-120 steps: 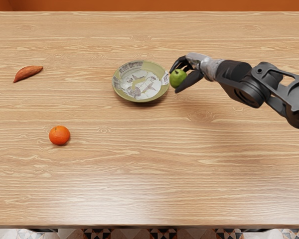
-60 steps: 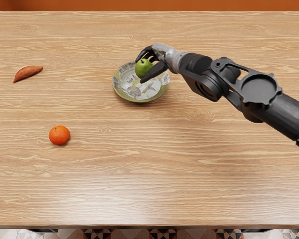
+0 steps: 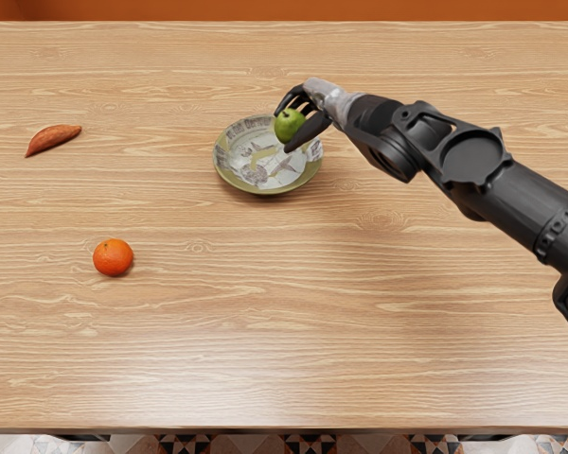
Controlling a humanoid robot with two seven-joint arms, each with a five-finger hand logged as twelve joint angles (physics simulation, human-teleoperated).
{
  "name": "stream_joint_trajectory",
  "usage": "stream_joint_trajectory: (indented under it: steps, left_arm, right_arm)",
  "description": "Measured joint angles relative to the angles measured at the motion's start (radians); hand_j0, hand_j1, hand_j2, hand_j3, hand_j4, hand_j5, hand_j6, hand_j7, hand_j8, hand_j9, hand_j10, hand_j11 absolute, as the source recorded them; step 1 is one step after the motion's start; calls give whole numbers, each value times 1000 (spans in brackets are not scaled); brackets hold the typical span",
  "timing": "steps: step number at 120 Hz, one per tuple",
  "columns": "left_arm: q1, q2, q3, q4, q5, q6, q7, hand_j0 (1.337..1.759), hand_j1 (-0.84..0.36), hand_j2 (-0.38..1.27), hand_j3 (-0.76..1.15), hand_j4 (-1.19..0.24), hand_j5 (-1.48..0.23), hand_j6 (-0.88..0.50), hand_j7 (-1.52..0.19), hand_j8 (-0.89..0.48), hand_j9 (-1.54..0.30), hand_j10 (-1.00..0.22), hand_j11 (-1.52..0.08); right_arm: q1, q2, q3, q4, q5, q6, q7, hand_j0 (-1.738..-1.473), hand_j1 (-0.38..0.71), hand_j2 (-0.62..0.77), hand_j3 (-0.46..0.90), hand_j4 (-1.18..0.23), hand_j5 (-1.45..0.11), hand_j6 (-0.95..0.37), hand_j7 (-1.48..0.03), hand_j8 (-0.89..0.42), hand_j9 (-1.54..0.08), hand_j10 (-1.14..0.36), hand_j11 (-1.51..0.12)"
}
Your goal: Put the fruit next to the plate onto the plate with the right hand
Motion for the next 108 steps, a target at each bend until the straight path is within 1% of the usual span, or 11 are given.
stream_joint_trajectory:
  steps: [16, 27, 32, 44, 59, 70, 77, 91, 108]
  left_arm:
    - [0, 0, 0, 0, 0, 0, 0, 1658, 325, 5, 0, -21, -27, -21, -27, -21, -27, -21, -27]
    - [0, 0, 0, 0, 0, 0, 0, 1658, 325, 5, 0, -21, -27, -21, -27, -21, -27, -21, -27]
    - [0, 0, 0, 0, 0, 0, 0, 1658, 325, 5, 0, -21, -27, -21, -27, -21, -27, -21, -27]
    - [0, 0, 0, 0, 0, 0, 0, 1658, 325, 4, 0, -21, -27, -21, -27, -21, -27, -21, -27]
    - [0, 0, 0, 0, 0, 0, 0, 1658, 325, 4, 0, -21, -27, -21, -27, -21, -27, -21, -27]
    - [0, 0, 0, 0, 0, 0, 0, 1658, 325, 4, 0, -21, -27, -21, -27, -21, -27, -21, -27]
    - [0, 0, 0, 0, 0, 0, 0, 1658, 325, 4, 0, -21, -27, -21, -27, -21, -27, -21, -27]
    - [0, 0, 0, 0, 0, 0, 0, 1658, 325, 4, 0, -21, -27, -21, -27, -21, -27, -21, -27]
    - [0, 0, 0, 0, 0, 0, 0, 1658, 325, 4, 0, -21, -27, -21, -27, -21, -27, -21, -26]
  right_arm:
    - [9, 1, -15, -8, 2, 16, 0, -1647, 269, 205, 1, -595, -1107, -374, -1021, -309, -1096, -545, -1103]
    - [11, 1, -21, -9, 2, 15, 0, -1649, 260, 193, 1, -613, -1058, -392, -981, -331, -1049, -560, -1056]
    - [12, 1, -23, -10, 4, 10, 1, -1650, 248, 178, 0, -632, -999, -411, -932, -355, -992, -577, -999]
    - [18, 1, -25, -32, 6, -7, 1, -1653, 190, 110, 0, -540, -810, -404, -769, -369, -806, -510, -810]
    - [23, 1, -25, -47, 7, -16, 0, -1656, 76, 38, 0, -403, -583, -330, -561, -311, -581, -387, -583]
    - [24, 1, -25, -50, 8, -18, 0, -1656, -4, 12, 0, -320, -453, -273, -439, -260, -451, -309, -453]
    - [25, 1, -20, -52, 15, -17, 0, -1657, -76, 7, 0, -251, -355, -216, -344, -207, -354, -243, -355]
    - [29, 1, -16, -50, 110, 39, 0, -1657, -195, 4, 0, -142, -200, -122, -194, -117, -200, -137, -200]
    - [30, -1, -12, -47, 342, 281, -1, -1658, -272, 2, 0, -71, -100, -61, -97, -59, -100, -69, -100]
